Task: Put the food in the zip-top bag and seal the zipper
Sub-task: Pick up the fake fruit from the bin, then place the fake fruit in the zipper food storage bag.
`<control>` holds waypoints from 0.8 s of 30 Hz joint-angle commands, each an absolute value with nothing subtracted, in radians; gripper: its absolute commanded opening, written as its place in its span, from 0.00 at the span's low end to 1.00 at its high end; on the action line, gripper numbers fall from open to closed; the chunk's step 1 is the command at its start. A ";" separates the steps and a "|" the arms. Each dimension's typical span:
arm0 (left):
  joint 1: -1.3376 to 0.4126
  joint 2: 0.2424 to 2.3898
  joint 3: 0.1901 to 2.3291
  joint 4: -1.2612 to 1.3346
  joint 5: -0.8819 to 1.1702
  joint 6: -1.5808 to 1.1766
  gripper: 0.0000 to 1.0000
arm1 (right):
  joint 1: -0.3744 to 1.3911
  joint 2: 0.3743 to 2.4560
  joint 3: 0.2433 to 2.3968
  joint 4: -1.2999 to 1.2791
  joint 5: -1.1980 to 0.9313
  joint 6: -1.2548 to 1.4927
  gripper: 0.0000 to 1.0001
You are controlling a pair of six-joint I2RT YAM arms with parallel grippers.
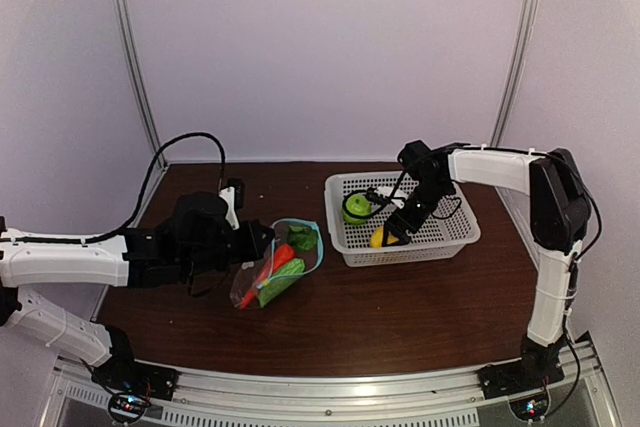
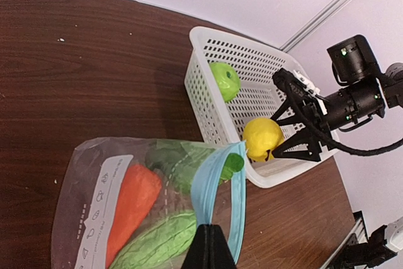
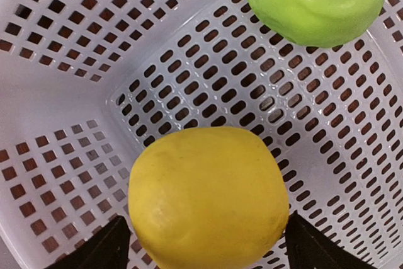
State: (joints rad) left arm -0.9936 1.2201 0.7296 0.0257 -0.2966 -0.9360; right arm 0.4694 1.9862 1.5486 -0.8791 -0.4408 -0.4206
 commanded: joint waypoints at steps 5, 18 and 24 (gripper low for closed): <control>-0.986 1.222 0.722 0.063 -0.285 -0.933 0.00 | 0.477 1.963 1.527 -0.839 -0.517 -0.440 0.48; -0.985 1.259 0.744 0.091 -0.259 -0.957 0.00 | 0.599 1.663 1.512 -0.822 -0.596 -0.414 0.42; -0.986 1.257 0.748 0.121 -0.240 -0.986 0.00 | 0.773 1.733 1.583 -0.799 -0.634 -0.377 0.42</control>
